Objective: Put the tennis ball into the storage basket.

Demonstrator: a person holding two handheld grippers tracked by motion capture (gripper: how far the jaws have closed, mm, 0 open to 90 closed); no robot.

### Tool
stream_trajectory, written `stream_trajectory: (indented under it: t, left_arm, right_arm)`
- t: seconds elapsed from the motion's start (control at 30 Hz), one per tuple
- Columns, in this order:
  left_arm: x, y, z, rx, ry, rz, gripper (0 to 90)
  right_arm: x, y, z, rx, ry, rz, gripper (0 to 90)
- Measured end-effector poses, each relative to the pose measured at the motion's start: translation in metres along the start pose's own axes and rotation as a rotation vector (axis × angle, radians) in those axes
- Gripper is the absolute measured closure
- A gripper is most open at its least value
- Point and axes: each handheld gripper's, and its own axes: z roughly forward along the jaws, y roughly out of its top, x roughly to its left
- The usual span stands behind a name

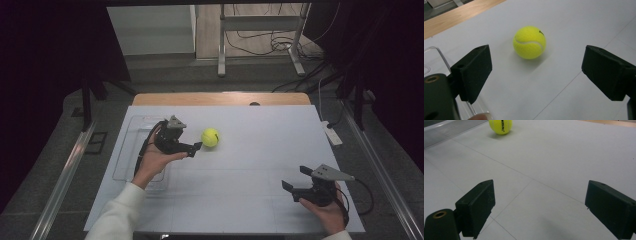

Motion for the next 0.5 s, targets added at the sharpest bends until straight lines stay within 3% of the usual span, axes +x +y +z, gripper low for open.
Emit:
stream_trajectory:
  t: [0.5]
  left_arm:
    - [0.003,0.019,0.011,0.021,0.000,0.005,10.4]
  right_arm:
    - [0.000,0.000,0.000,0.002,0.000,0.000,9.8]
